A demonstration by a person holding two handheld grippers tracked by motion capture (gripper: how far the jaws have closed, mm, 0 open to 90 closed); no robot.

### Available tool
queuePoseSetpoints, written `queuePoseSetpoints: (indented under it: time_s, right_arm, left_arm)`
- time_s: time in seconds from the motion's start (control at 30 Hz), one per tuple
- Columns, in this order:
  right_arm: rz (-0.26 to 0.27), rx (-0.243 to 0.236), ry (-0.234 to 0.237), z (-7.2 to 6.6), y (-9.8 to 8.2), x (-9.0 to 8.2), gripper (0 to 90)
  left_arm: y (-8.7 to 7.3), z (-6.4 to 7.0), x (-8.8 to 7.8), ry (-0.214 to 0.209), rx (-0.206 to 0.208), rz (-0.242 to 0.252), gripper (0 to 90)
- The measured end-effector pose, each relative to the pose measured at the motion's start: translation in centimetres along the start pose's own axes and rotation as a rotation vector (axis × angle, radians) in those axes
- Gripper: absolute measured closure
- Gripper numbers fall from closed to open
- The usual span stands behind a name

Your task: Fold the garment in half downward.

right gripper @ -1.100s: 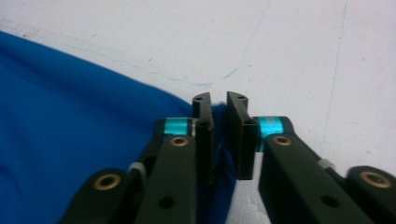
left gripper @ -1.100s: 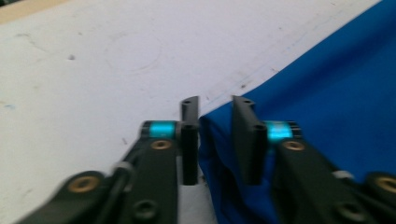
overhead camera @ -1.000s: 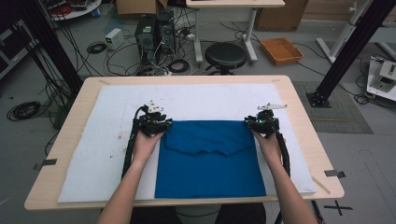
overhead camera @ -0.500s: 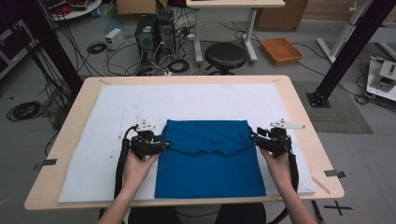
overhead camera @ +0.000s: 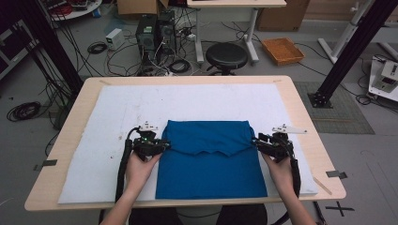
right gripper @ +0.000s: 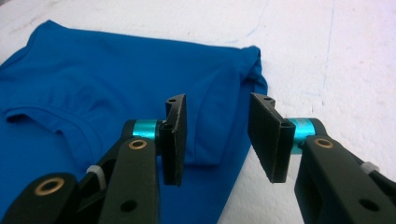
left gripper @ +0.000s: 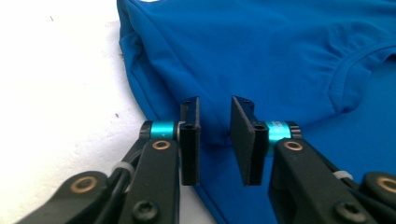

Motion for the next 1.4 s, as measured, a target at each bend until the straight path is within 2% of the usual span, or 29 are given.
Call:
queuePoseSetpoints:
  time_s: [0.1, 0.2, 0.3, 0.43, 0.5, 0.6, 0.7, 0.93, 0.97, 1.1, 1.17, 1.2, 1.23, 1.3, 1.4]
  right_arm:
    - [-0.024, -0.004, 0.006, -0.3, -0.6, 0.0, 65.1]
    - [-0.046, -0.01, 0.007, -0.4, -0.9, 0.2, 66.3]
    - [-0.09, -0.003, 0.0, -0.2, -1.5, 1.2, 67.9]
    - [-0.138, -0.029, -0.005, -0.2, -1.9, 2.2, 82.1]
    - [-0.141, -0.038, -0.003, -0.3, -1.8, 2.2, 86.6]
    - [-0.132, -0.048, -0.002, -0.5, -1.6, 2.0, 87.3]
    - [-0.109, -0.053, 0.008, -0.7, -1.2, 1.2, 87.4]
    - [-0.113, -0.073, 0.029, -1.8, -0.8, -0.1, 87.4]
    - [-0.114, -0.083, 0.04, -2.4, -0.8, -0.6, 87.4]
    - [-0.123, -0.107, 0.067, -3.7, -1.4, -2.1, 87.4]
    - [-0.124, -0.112, 0.074, -4.1, -1.6, -2.5, 87.4]
    - [-0.124, -0.123, 0.083, -4.7, -2.0, -3.5, 87.5]
    - [-0.124, -0.123, 0.083, -4.7, -2.0, -3.5, 87.5]
    - [-0.121, -0.14, 0.097, -5.7, -2.8, -5.0, 87.4]
    - [-0.12, -0.149, 0.111, -6.5, -3.8, -6.4, 87.4]
  left_arm:
    - [0.0, 0.0, 0.0, 0.006, 0.017, 0.01, 86.9]
    - [0.1, 0.1, 0.0, 0.01, 0.018, 0.014, 88.3]
    - [0.2, 0.2, 0.0, 0.006, 0.01, 0.023, 88.5]
    - [0.2, 0.2, -0.1, 0.0, 0.013, 0.03, 88.7]
    - [0.3, 0.2, -0.2, -0.003, 0.014, 0.034, 88.8]
    - [0.4, 0.2, -0.4, -0.008, 0.008, 0.043, 88.9]
    - [0.6, 0.3, -0.8, -0.023, 0.005, 0.052, 88.9]
    - [1.1, 0.8, -2.9, -0.069, 0.009, 0.063, 88.9]
    - [0.9, 1.0, -3.8, -0.081, 0.012, 0.064, 88.9]
    - [0.0, 1.7, -5.6, -0.12, 0.01, 0.06, 88.9]
    - [-0.3, 1.9, -6.1, -0.13, 0.012, 0.06, 88.9]
    - [-1.0, 2.5, -7.1, -0.147, 0.018, 0.054, 88.9]
    - [-1.0, 2.5, -7.1, -0.147, 0.018, 0.054, 88.9]
    - [-1.9, 3.2, -8.1, -0.156, 0.028, 0.049, 88.9]
    - [-3.2, 4.4, -9.2, -0.171, 0.055, 0.04, 88.9]
Point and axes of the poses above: each handheld gripper's, and its own axes: x roughly forward along the jaws, y roughly out of its top, z roughly to its right, the point moved 9 cm from there along x, roughly forward along the jaws, and after that the axes turned 10 degrees about y, right-handed, at the moved point
